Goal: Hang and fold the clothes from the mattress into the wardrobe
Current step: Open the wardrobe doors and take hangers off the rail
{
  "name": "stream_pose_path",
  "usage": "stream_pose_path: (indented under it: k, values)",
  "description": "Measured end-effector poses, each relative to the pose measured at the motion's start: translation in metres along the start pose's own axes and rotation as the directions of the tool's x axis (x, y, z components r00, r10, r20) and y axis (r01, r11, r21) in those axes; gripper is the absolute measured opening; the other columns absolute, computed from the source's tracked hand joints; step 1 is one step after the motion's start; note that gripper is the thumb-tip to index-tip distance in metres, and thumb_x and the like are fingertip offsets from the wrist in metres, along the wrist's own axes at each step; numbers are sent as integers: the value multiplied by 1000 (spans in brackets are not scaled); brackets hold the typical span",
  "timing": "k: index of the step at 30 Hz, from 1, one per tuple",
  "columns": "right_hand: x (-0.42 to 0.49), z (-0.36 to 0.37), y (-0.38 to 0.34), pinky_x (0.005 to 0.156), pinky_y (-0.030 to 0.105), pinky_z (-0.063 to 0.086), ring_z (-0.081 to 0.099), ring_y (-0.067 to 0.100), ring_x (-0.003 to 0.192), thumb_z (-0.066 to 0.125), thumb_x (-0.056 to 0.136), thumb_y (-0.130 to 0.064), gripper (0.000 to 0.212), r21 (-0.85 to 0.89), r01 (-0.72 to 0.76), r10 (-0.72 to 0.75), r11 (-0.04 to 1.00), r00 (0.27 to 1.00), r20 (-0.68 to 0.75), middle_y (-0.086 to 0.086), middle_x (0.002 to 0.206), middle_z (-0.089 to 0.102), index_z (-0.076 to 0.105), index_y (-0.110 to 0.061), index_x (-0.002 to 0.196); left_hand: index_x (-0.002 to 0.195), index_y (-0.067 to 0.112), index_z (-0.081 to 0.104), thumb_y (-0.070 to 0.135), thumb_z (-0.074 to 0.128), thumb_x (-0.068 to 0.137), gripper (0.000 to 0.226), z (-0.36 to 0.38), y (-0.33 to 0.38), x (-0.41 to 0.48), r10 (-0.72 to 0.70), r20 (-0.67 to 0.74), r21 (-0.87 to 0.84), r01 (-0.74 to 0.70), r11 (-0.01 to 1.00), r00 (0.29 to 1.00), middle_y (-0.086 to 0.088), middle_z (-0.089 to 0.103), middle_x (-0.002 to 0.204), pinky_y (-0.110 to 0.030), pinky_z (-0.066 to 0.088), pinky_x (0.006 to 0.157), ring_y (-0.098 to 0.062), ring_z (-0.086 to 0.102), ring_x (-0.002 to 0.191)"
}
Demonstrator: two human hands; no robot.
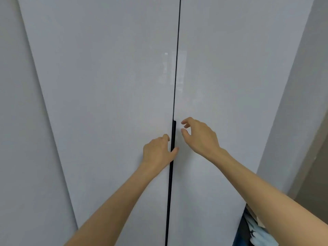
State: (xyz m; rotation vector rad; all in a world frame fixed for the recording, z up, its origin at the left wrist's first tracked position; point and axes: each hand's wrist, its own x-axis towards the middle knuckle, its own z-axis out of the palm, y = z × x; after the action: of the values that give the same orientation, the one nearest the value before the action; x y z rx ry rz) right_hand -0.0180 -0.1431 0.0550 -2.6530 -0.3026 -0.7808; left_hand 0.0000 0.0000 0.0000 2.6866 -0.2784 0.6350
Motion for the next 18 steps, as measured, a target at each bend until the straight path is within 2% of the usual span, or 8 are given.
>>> stream_pose_path:
  k: [3, 5, 8, 10, 12, 14, 18]
  values:
    - [23, 15, 2, 72, 28, 37, 57, 17, 106, 41, 98, -31, 30, 15, -31, 31, 999, 1000, 0, -6, 120, 62, 52, -22, 125, 112, 16, 54, 58, 44, 91, 48, 16, -3, 16, 20, 2, 139, -20, 990, 1000, 1, 66, 99, -32, 48, 72, -20, 63, 89]
    - [34, 22, 2, 70, 28, 38, 59, 18, 100, 43, 98, -31, 26, 10, -28, 28, 1000, 1000, 4, -6, 113, 64, 55, -21, 119, 103, 15, 55, 60, 41, 91, 49, 24, -3, 23, 30, 12, 184, -32, 982, 999, 0, 65, 93, -30, 43, 66, -21, 62, 83]
    - [46, 29, 3, 69, 32, 45, 60, 20, 89, 48, 97, -29, 18, 22, 27, -27, 999, 1000, 5, -4, 97, 65, 57, -17, 107, 91, 16, 50, 59, 39, 93, 45, 32, -5, 31, 65, -12, 236, -60, 970, 998, -2, 63, 85, -28, 34, 60, -22, 58, 73]
    - [50, 31, 8, 69, 35, 49, 59, 22, 82, 52, 96, -27, 12, 91, 43, -47, 995, 998, 47, -4, 87, 63, 55, -16, 99, 85, 17, 45, 54, 38, 95, 39, 36, -7, 34, 74, -30, 237, -65, 969, 997, -1, 62, 82, -29, 31, 55, -21, 53, 68]
    - [52, 30, 11, 71, 40, 51, 58, 22, 77, 54, 95, -24, 9, 180, 54, -70, 982, 994, 82, -2, 82, 62, 53, -16, 94, 87, 17, 48, 49, 38, 96, 35, 37, -8, 34, 69, -52, 223, -56, 973, 996, -1, 64, 81, -29, 31, 55, -21, 57, 70]
    - [51, 27, 13, 72, 42, 51, 57, 22, 75, 54, 95, -23, 8, 198, 80, -103, 977, 989, 110, -2, 80, 61, 51, -16, 92, 94, 16, 54, 46, 37, 96, 35, 40, -9, 29, 64, -69, 219, -47, 975, 996, 0, 66, 84, -28, 35, 58, -21, 62, 74]
    - [41, 18, 14, 70, 40, 48, 52, 20, 70, 51, 96, -20, 8, 231, 119, -151, 966, 981, 122, 0, 78, 59, 48, -16, 90, 102, 15, 54, 45, 36, 96, 35, 41, -2, 16, 39, -83, 175, -24, 984, 996, 2, 65, 89, -28, 37, 58, -20, 63, 75]
